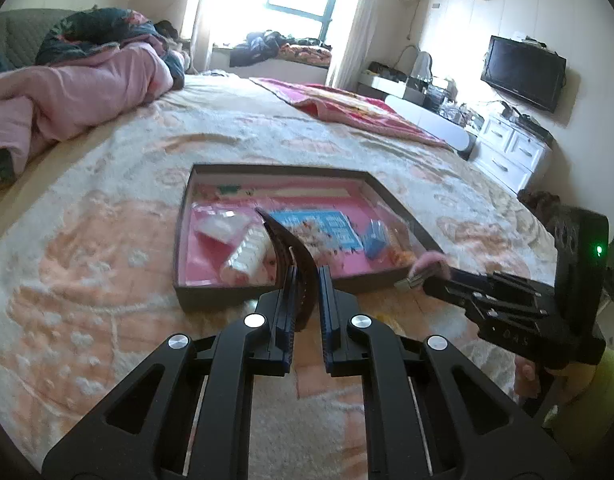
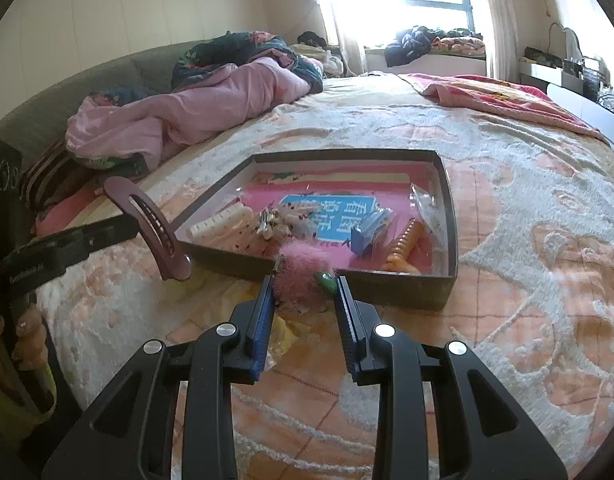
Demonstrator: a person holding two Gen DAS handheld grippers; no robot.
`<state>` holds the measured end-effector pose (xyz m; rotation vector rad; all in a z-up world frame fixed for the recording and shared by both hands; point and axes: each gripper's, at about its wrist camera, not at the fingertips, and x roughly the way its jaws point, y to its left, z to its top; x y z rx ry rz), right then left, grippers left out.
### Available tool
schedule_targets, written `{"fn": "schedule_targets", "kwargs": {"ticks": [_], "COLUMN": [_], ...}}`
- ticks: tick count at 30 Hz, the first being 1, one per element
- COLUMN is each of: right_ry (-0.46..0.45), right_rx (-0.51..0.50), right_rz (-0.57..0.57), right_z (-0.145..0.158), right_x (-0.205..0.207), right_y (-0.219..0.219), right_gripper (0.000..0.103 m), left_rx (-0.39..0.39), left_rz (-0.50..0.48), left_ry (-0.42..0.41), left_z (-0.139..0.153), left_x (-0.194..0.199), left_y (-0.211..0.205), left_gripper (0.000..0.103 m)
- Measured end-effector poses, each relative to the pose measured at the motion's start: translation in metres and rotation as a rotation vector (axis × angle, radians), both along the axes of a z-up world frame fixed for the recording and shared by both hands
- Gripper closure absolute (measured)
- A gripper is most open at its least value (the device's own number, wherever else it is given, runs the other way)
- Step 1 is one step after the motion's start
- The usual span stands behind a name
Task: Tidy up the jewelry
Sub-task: 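Carry the hair clip into the box and release while the right tool drops the pompom there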
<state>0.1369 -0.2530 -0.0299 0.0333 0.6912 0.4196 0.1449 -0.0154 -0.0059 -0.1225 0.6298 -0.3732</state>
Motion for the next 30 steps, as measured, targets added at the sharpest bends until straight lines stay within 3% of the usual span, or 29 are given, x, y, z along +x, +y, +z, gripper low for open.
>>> {"fn": "schedule_targets", "kwargs": {"ticks": [15,30], "right_ry": [-0.051,-0.067], "right_rx": [0.014,-0.006], "right_rz": [-0.039,-0.093], "right_z": [0.022,0.026], "right_x": [0.021,0.057], "right_y": [-0.008,-0.020], "right_gripper": [0.074,0.074], "left_rx": [-0.006,-0.042], "left_rz": [0.015,-0.023], "left_ry": [-0.042,-0.025], "left_z": [0.021,0.014], "left_x": [0.035,0.078], "left_y": [-0.012,-0.032], "left_gripper": [0.098,0.098]}}
